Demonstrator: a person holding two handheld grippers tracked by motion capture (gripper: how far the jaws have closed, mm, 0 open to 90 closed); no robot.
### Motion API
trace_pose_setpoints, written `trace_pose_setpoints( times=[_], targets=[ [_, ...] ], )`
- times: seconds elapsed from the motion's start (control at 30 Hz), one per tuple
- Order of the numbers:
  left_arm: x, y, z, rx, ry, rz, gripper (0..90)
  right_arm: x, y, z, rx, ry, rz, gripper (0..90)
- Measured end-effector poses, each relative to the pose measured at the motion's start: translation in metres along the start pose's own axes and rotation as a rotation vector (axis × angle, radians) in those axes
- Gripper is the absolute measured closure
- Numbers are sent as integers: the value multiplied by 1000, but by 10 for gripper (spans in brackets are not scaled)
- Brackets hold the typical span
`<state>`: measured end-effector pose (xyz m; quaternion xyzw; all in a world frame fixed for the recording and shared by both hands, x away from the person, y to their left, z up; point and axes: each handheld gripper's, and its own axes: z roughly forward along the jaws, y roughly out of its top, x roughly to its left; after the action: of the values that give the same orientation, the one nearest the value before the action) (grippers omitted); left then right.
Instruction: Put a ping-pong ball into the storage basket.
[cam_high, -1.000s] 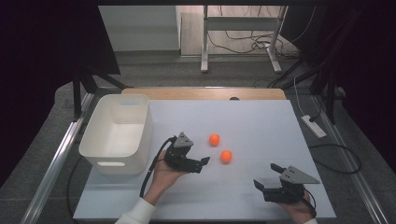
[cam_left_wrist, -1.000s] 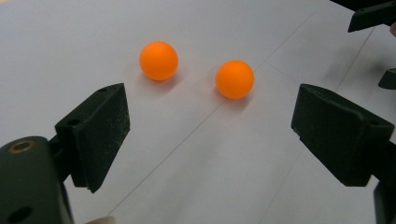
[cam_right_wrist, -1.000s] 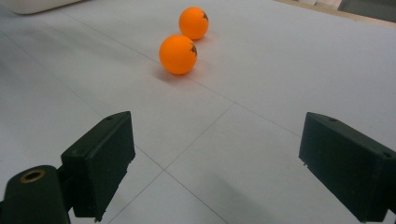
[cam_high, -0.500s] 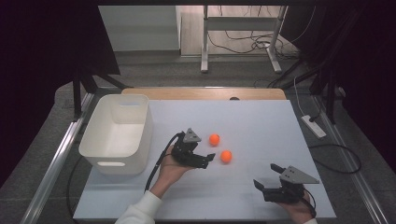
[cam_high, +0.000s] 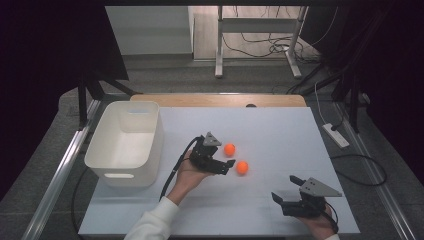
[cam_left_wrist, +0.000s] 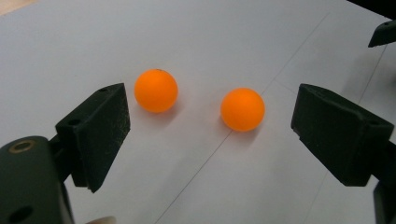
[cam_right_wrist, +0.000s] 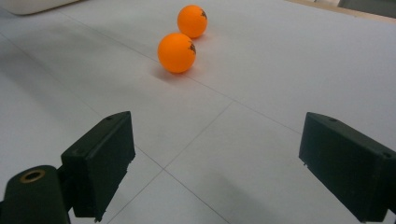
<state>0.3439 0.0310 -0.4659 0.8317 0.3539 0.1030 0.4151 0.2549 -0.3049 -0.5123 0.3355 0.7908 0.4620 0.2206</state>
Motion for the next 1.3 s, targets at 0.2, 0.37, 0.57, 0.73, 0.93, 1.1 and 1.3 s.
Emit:
trace_pose_setpoints(
  times=[0.2, 0.37, 0.57, 0.73, 0.93, 1.1, 1.3],
  targets=[
    [6, 2, 5, -9, 3, -6, 126, 0, 0, 1, 0, 3, 1, 101],
    [11, 4, 11, -9, 8, -7, 127, 0, -1, 1, 2, 4, 1, 101],
    [15, 8, 18, 0, 16, 0, 127, 0, -1, 2, 3, 6, -1, 101],
    [18, 12, 22, -18, 12, -5, 128, 0, -1, 2, 5, 3, -3, 101],
    [20, 12, 30, -2, 22, -7, 129, -1, -1, 1, 5, 3, -4, 101],
    [25, 13, 38, 8, 37, -20, 130, 0, -1, 1, 7, 3, -4, 101],
    [30, 13, 49, 9, 30, -27, 130, -1, -1, 1, 6, 4, -4, 101]
  ],
)
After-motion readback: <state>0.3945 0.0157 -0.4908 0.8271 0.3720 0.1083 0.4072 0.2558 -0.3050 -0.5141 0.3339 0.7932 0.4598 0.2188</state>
